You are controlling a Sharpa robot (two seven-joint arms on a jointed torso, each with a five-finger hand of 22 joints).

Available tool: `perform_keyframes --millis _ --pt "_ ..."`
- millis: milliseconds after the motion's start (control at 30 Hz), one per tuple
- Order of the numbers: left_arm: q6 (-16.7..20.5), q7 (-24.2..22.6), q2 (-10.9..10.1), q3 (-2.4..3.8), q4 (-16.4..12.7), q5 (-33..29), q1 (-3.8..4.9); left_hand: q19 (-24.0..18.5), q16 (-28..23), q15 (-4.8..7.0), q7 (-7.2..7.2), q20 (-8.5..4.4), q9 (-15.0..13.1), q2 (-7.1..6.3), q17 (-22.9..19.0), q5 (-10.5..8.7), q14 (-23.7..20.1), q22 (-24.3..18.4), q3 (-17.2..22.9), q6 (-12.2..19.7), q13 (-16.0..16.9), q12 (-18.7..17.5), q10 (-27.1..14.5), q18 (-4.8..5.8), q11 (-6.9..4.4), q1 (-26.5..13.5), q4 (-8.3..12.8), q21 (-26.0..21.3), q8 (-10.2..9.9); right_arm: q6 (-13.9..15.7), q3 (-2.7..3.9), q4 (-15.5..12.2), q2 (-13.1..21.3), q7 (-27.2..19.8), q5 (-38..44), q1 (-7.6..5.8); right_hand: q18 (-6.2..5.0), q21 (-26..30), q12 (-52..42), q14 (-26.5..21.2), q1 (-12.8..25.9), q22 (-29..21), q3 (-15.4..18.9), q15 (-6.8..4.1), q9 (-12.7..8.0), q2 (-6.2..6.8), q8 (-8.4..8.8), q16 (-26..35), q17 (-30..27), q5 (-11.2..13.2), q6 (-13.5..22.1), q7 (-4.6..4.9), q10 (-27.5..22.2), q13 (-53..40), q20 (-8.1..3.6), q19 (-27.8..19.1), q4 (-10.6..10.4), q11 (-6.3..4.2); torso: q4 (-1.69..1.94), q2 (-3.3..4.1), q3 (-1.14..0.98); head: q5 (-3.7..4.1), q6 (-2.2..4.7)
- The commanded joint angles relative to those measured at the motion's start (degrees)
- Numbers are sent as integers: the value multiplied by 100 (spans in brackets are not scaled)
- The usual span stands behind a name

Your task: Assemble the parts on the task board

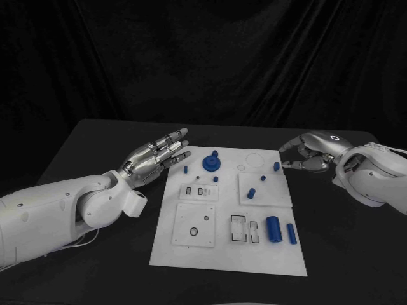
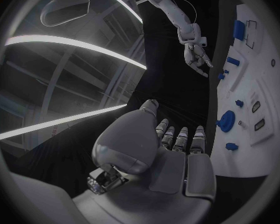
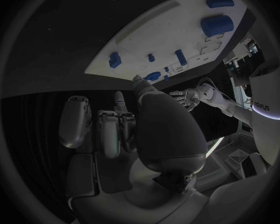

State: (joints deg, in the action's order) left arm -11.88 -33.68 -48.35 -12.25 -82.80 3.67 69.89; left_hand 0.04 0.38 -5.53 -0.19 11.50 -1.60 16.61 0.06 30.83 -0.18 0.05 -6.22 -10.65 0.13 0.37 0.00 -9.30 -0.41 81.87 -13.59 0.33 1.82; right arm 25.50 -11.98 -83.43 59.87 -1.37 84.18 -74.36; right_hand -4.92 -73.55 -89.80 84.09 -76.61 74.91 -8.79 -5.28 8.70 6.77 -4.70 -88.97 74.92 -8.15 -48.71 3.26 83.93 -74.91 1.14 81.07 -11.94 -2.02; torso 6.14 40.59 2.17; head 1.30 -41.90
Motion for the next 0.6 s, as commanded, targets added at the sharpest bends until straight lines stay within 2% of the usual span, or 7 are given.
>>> perform_keyframes --millis 33,100,300,467,600 --pt "-39 -98 6 5 -20 0 -10 -4 -38 -41 -13 23 -3 -16 -6 34 18 -5 44 4 -5 -29 16 -59 29 22 -5 -33 25 145 3 60 -8 144 44 60 79 25 -20 547 -32 546 -1 27 -9 18 28 29 1369 15 48 -3 607 -1509 30 5 -21 24 0 -6 0 -8 -13" --pt "-39 -98 3 5 -21 0 -11 -4 -38 -41 -13 23 -3 -16 -6 34 18 -5 44 4 -5 -29 16 -59 29 22 -5 -33 25 143 3 98 -23 155 44 90 76 37 -20 541 -46 541 -1 28 -11 19 30 49 1348 9 50 -1 607 -1509 31 -1 -20 25 3 -11 -5 -14 -24" --pt "-35 -93 -17 5 -31 0 -14 -4 -38 -41 -13 23 -3 -16 -6 34 18 -5 44 4 -5 -29 16 -59 29 22 -5 -33 25 196 3 259 -111 141 43 187 71 66 -20 532 -110 532 -4 38 -14 15 15 74 1322 -32 17 19 607 -1509 40 -13 -23 40 -12 -14 0 -40 -39" --pt "-35 -90 -25 5 -36 0 -15 -4 -38 -41 -13 23 -3 -16 -6 34 18 -5 44 4 -5 -29 16 -59 29 22 -5 -33 25 226 3 363 -185 121 31 224 68 85 -20 527 -138 527 -2 46 -10 12 -6 89 1307 -70 -24 31 607 -1509 47 -20 -34 49 4 -10 4 -38 -37" --pt "-40 -89 -26 5 -36 0 -17 -4 -38 -41 -13 23 -3 -16 -6 34 18 -5 44 4 -5 -29 16 -59 29 22 -5 -33 25 246 3 436 -257 131 25 241 62 123 -20 519 -143 515 21 63 10 8 -58 116 1280 -77 -126 60 607 -1509 62 -35 -80 71 -7 -2 -2 -56 -49"
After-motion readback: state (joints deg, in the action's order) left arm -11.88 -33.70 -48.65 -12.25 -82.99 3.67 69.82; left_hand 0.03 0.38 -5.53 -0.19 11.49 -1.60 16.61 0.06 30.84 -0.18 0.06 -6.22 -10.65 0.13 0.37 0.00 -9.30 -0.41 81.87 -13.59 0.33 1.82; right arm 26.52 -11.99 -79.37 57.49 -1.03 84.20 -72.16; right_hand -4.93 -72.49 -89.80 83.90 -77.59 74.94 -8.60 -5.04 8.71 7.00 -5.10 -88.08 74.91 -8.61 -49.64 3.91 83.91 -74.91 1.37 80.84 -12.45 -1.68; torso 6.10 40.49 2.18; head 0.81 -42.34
